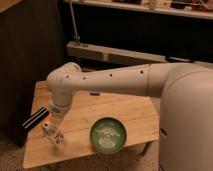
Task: Knock the bottle over
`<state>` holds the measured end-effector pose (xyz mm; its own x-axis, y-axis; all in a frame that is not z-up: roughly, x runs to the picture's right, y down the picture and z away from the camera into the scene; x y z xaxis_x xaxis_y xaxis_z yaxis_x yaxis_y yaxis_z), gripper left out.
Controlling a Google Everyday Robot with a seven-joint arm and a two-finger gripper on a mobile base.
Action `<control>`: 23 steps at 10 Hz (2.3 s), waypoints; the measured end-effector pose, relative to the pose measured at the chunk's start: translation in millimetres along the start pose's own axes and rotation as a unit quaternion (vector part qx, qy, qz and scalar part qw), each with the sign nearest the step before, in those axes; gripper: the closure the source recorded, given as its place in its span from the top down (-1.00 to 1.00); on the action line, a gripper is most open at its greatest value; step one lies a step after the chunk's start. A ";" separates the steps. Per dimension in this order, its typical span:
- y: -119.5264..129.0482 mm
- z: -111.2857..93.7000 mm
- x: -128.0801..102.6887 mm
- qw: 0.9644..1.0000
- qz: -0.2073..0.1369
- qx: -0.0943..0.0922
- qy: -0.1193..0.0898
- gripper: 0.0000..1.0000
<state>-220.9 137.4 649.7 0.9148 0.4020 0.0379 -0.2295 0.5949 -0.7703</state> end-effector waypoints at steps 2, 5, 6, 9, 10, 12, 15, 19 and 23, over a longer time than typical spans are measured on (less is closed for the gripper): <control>0.0 0.0 0.0 1.000 0.000 0.000 0.000 -0.92; 6.7 2.2 1.2 1.000 -0.015 0.002 -0.003 -0.92; 16.1 2.9 0.4 1.000 -0.020 0.012 -0.004 -0.92; 56.6 4.7 8.6 0.999 -0.031 0.044 -0.001 -0.92; 62.0 4.4 13.3 0.998 -0.034 0.049 0.001 -0.92; 72.9 5.2 23.8 0.999 -0.029 0.038 -0.004 -0.92; 70.8 12.7 31.1 0.999 -0.015 -0.018 -0.022 -0.92; 91.2 50.2 8.6 0.994 -0.038 -0.100 -0.031 -0.92; 118.0 75.9 -31.8 0.989 -0.048 -0.134 -0.041 -0.92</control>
<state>-302.3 247.7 605.9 0.8959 0.4135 0.1624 -0.0358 0.4315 -0.9014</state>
